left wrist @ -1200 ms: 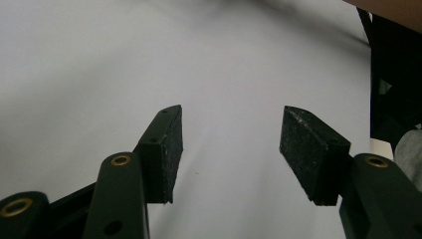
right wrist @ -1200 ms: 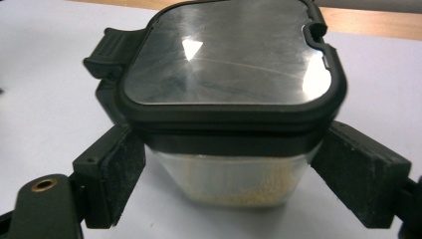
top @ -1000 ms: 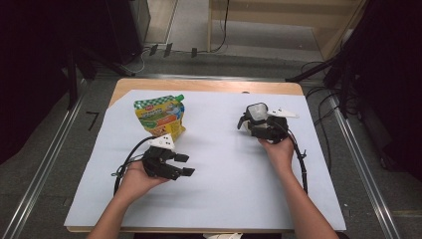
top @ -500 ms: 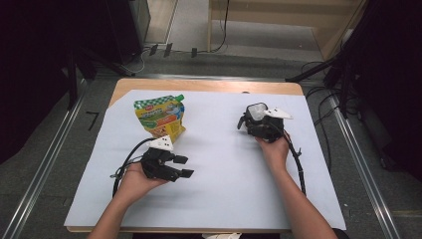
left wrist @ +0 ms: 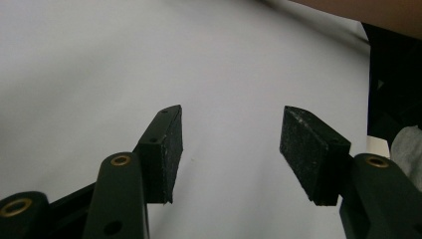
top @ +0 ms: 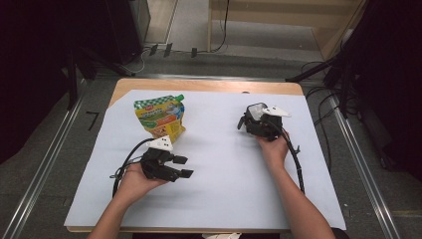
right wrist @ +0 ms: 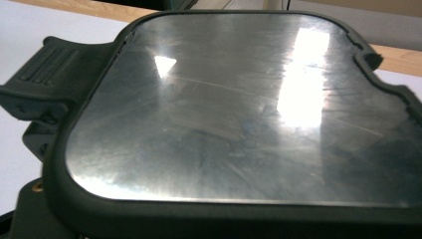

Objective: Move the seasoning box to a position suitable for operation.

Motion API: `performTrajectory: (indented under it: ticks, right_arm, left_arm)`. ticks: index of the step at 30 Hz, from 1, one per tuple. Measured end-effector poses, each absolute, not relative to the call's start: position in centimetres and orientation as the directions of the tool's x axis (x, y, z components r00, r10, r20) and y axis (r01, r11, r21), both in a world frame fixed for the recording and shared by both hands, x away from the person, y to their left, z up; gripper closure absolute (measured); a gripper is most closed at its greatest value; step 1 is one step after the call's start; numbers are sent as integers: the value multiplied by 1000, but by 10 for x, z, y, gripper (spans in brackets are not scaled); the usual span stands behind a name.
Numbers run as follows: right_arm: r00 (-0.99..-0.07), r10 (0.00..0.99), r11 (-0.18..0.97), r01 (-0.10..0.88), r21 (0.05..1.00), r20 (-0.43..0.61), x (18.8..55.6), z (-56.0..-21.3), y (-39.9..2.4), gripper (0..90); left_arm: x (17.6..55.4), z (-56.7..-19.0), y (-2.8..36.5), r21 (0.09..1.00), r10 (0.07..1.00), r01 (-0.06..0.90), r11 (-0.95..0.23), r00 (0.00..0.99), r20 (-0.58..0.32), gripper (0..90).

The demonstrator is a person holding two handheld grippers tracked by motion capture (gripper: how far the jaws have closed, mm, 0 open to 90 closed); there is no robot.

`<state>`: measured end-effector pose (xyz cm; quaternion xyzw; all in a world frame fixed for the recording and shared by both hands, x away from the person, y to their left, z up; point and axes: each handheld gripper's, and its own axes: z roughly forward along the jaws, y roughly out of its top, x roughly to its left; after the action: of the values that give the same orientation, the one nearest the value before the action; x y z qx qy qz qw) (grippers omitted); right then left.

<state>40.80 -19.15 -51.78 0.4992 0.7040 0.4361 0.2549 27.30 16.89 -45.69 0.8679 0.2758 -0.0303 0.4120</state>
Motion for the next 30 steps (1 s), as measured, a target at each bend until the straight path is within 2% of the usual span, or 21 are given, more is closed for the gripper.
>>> performTrajectory:
  ticks: [15, 30]
  right_arm:
    - [-467, 879, 143, 445, 884, 93, 391, -498, -179, 158]
    - [-588, 800, 180, 424, 888, 118, 351, -486, -155, 158]
  left_arm:
    - [278, -457, 168, 694, 452, 509, -510, 845, -288, 429]
    - [290, -459, 161, 679, 457, 521, -517, 839, -296, 428]
